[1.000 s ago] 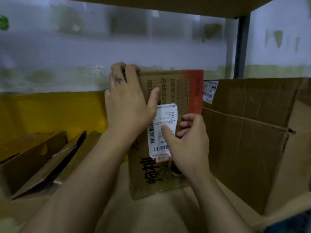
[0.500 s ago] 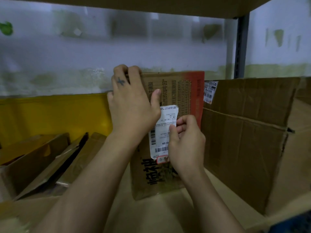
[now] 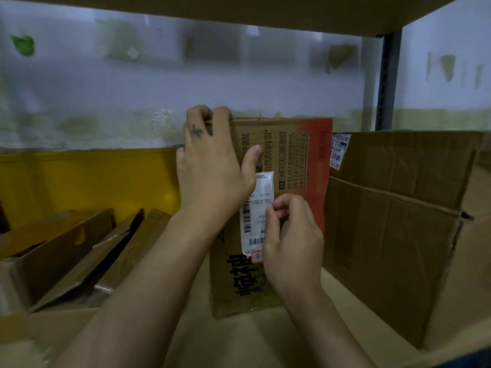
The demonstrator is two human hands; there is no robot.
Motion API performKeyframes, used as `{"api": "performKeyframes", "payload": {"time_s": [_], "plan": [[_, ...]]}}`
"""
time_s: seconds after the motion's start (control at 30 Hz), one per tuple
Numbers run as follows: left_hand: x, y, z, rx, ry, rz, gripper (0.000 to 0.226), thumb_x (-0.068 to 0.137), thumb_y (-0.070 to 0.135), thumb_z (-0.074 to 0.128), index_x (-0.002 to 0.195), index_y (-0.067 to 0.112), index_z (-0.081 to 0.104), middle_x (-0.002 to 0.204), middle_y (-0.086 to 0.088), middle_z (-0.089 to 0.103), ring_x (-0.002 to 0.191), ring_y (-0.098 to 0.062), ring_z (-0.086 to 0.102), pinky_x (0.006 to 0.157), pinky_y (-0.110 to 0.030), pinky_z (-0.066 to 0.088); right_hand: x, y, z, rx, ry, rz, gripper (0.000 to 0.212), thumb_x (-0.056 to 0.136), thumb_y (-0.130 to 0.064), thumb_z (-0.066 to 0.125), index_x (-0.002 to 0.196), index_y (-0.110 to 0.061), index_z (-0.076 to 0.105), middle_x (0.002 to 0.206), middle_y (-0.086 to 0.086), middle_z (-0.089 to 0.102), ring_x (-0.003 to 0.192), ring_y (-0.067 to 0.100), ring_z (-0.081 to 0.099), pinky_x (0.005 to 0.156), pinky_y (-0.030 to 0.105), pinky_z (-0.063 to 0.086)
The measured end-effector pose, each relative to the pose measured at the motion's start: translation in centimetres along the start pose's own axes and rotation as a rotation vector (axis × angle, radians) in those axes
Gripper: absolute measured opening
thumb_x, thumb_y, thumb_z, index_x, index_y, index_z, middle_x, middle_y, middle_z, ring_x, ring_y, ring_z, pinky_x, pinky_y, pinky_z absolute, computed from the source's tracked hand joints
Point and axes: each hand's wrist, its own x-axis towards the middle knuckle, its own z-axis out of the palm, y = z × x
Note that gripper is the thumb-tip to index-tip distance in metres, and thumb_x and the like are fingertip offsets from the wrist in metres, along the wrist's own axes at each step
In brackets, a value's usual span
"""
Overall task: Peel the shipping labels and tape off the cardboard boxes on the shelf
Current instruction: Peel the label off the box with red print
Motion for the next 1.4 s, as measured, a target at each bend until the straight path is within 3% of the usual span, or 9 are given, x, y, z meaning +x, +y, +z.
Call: {"api": "performKeyframes", "payload": {"time_s": [0.2, 0.4, 0.5, 0.57, 0.7, 0.83, 0.93, 1.2, 1.4], "plan": [[0.1, -0.5, -0.4, -0.056, -0.027, 0.007, 0.057, 0.085, 0.05, 0.067, 0.125, 0.016, 0.045, 0.131, -0.011, 0.037, 0.121, -0.027, 0.043, 0.086, -0.048, 0.051, 0.2, 0.6, -1.0, -0.041, -0.063, -0.067, 0.012, 0.095, -0.025, 0.057, 0.095, -0.033, 0.047, 0.087, -0.023, 0.048, 0.079, -0.005, 0.054, 0.063, 0.021, 0.047], [0.4, -1.2, -0.5, -0.12, -0.057, -0.003, 0.059, 0.082, 0.05, 0.071, 0.125, 0.018, 0.047, 0.132, -0.009, 0.035, 0.122, -0.025, 0.041, 0.089, -0.048, 0.051, 1.8, -0.4, -2.9, -0.178, -0.131, -0.084, 0.015, 0.088, -0.032, 0.066, 0.089, -0.03, 0.051, 0.09, -0.017, 0.048, 0.073, -0.001, 0.05, 0.062, 0.016, 0.038], [0.3, -1.0, -0.1, -0.126, -0.033, 0.007, 0.057, 0.082, 0.048, 0.071, 0.124, 0.017, 0.047, 0.132, -0.011, 0.037, 0.121, -0.027, 0.043, 0.089, -0.049, 0.05, 2.8, -1.5, -3.0, -0.051, -0.089, -0.011, 0.039, 0.082, -0.034, 0.074, 0.108, -0.03, 0.045, 0.107, -0.012, 0.047, 0.083, 0.003, 0.054, 0.073, 0.027, 0.051], [0.4, -1.3, 0.1, -0.154, -0.024, 0.02, 0.054, 0.082, 0.046, 0.07, 0.123, 0.017, 0.049, 0.13, -0.011, 0.038, 0.119, -0.027, 0.044, 0.09, -0.048, 0.05, 3.7, -2.4, -3.1, -0.007, -0.115, 0.076, 0.048, 0.078, -0.039, 0.076, 0.108, -0.035, 0.039, 0.101, -0.014, 0.052, 0.081, 0.004, 0.057, 0.075, 0.033, 0.054], [0.6, -2.7, 0.2, -0.301, 0.006, 0.012, 0.041, 0.09, 0.041, 0.06, 0.123, 0.016, 0.056, 0.125, -0.007, 0.04, 0.112, -0.016, 0.043, 0.093, -0.036, 0.046, 4.8, -3.6, -2.6, -0.385, -0.246, 0.041, 0.03, 0.085, -0.054, 0.064, 0.095, -0.03, 0.049, 0.084, -0.013, 0.06, 0.08, 0.01, 0.059, 0.072, 0.033, 0.048], [0.9, -4.1, 0.2, -0.377, -0.027, 0.0, 0.049, 0.083, 0.047, 0.068, 0.123, 0.021, 0.058, 0.12, 0.004, 0.032, 0.113, -0.01, 0.039, 0.094, -0.023, 0.04, 5.6, -4.2, -2.3, -0.549, -0.284, -0.167, 0.016, 0.101, -0.04, 0.042, 0.093, -0.026, 0.044, 0.077, -0.007, 0.057, 0.071, 0.018, 0.058, 0.063, 0.034, 0.047], [0.9, -4.3, 0.4, -0.348, -0.041, -0.002, 0.058, 0.075, 0.047, 0.079, 0.122, 0.024, 0.056, 0.12, 0.006, 0.029, 0.115, -0.011, 0.039, 0.092, -0.023, 0.04, 5.7, -3.9, -2.4, -0.554, -0.322, -0.27, 0.015, 0.101, -0.033, 0.042, 0.089, -0.027, 0.036, 0.072, -0.01, 0.048, 0.065, 0.015, 0.051, 0.059, 0.032, 0.041], [0.8, -3.3, 1.1, -0.383, 0.054, 0.013, 0.054, 0.069, 0.05, 0.078, 0.113, 0.027, 0.057, 0.117, 0.006, 0.034, 0.112, -0.013, 0.042, 0.095, -0.038, 0.049, 4.1, -1.4, -1.6, -0.372, -0.139, -0.421, 0.027, 0.092, -0.024, 0.059, 0.076, -0.028, 0.038, 0.063, -0.012, 0.047, 0.049, 0.006, 0.044, 0.043, 0.02, 0.034], [0.7, -3.0, 0.9, -0.384, 0.054, 0.022, 0.054, 0.068, 0.052, 0.078, 0.112, 0.027, 0.057, 0.115, 0.007, 0.033, 0.112, -0.015, 0.044, 0.094, -0.043, 0.05, 2.7, -1.2, -1.2, -0.263, -0.062, -0.391, 0.028, 0.091, -0.021, 0.062, 0.071, -0.024, 0.043, 0.06, -0.011, 0.047, 0.047, 0.005, 0.044, 0.039, 0.027, 0.038]]}}
